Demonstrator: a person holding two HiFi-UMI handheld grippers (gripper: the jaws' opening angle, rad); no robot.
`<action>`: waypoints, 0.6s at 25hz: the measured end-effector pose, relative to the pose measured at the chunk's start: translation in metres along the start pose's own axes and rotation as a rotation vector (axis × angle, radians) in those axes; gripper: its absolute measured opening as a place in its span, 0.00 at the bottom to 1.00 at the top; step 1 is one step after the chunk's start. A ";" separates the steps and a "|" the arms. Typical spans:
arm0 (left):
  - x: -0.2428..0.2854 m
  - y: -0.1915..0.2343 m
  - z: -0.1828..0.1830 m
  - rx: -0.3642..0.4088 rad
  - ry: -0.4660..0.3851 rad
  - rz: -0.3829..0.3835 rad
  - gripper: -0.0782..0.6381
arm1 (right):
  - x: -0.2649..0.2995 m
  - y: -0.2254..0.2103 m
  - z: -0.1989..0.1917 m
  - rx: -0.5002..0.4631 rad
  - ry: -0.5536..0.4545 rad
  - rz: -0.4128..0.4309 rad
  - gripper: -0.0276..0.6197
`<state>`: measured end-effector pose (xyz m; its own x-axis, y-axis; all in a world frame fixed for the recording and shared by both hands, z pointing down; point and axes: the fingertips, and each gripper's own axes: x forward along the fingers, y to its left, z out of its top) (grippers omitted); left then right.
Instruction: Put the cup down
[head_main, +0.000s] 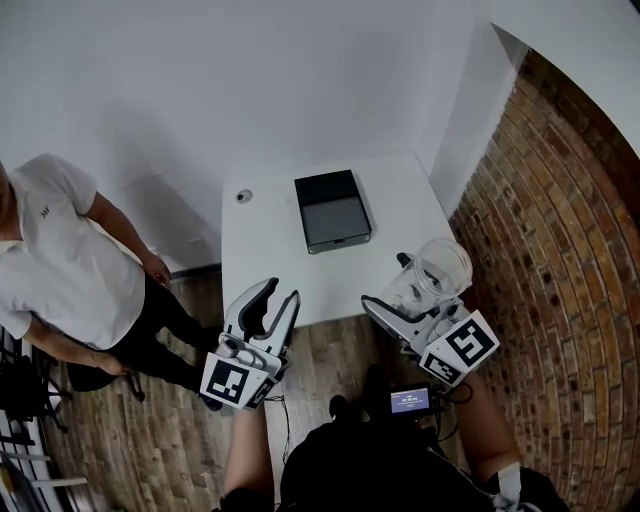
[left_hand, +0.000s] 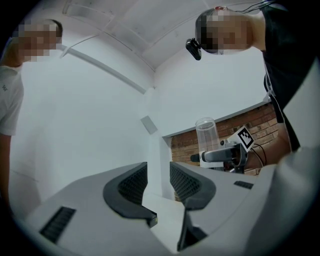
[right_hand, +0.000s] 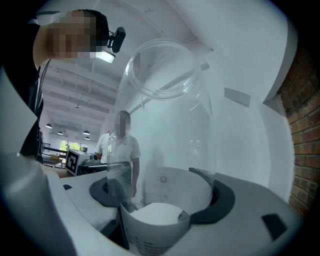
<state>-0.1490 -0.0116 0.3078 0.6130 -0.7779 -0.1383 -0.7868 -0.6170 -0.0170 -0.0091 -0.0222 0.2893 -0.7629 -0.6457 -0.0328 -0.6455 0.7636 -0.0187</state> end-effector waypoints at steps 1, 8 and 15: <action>0.001 0.000 -0.001 -0.001 0.000 0.006 0.29 | 0.001 -0.002 -0.001 0.000 0.001 0.004 0.63; 0.032 -0.006 0.000 -0.001 -0.027 0.010 0.29 | 0.005 -0.035 -0.005 0.014 -0.020 0.042 0.63; 0.082 0.004 -0.006 -0.004 -0.026 0.067 0.29 | 0.014 -0.092 -0.004 0.017 -0.038 0.074 0.63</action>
<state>-0.1013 -0.0783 0.3021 0.5565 -0.8144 -0.1645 -0.8260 -0.5637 -0.0029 0.0401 -0.1015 0.2945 -0.8064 -0.5870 -0.0724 -0.5864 0.8094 -0.0319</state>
